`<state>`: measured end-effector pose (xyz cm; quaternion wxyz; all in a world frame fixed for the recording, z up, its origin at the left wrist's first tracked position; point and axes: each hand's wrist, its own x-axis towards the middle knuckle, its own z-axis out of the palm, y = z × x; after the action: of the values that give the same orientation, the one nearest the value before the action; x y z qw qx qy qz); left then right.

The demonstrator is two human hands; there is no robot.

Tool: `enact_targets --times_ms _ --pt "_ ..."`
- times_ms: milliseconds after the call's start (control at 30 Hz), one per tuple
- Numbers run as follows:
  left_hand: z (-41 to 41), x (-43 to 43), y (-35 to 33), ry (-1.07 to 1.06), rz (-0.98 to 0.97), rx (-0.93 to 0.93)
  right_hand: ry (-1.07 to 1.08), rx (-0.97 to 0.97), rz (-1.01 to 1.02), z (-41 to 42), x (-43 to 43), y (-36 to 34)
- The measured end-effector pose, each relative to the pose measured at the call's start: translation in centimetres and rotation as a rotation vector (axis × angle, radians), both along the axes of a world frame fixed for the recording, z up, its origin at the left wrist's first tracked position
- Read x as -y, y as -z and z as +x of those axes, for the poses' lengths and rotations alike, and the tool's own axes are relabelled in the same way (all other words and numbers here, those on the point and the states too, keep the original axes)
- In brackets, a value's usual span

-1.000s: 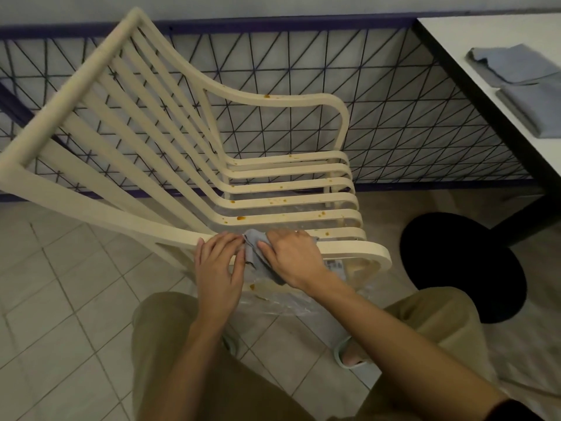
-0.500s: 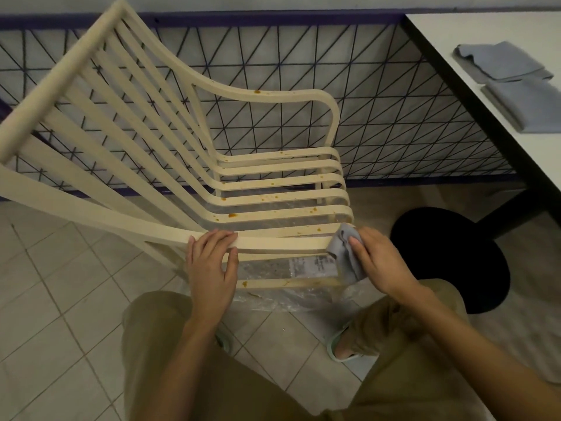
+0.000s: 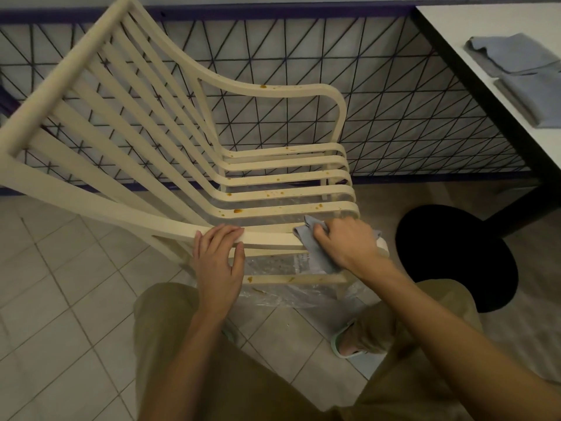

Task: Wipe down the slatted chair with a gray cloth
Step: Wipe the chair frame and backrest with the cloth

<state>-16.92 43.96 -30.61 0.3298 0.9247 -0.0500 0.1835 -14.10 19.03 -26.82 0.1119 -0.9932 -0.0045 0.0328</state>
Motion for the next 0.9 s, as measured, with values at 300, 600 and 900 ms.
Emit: enact_targets --times_ms 300,600,900 --pt "-0.2 -0.2 -0.9 0.036 -0.084 0.004 -0.129 -0.006 0.025 1.6 -8.0 -0.2" --pt "-1.8 -2.2 -1.6 -0.240 -0.755 -0.241 -0.310 0.162 0.066 1.1 -8.8 1.1" --pt "-0.1 -2.6 -1.4 -0.281 -0.926 -0.430 -0.478 0.303 0.105 -0.9 -4.6 3.1"
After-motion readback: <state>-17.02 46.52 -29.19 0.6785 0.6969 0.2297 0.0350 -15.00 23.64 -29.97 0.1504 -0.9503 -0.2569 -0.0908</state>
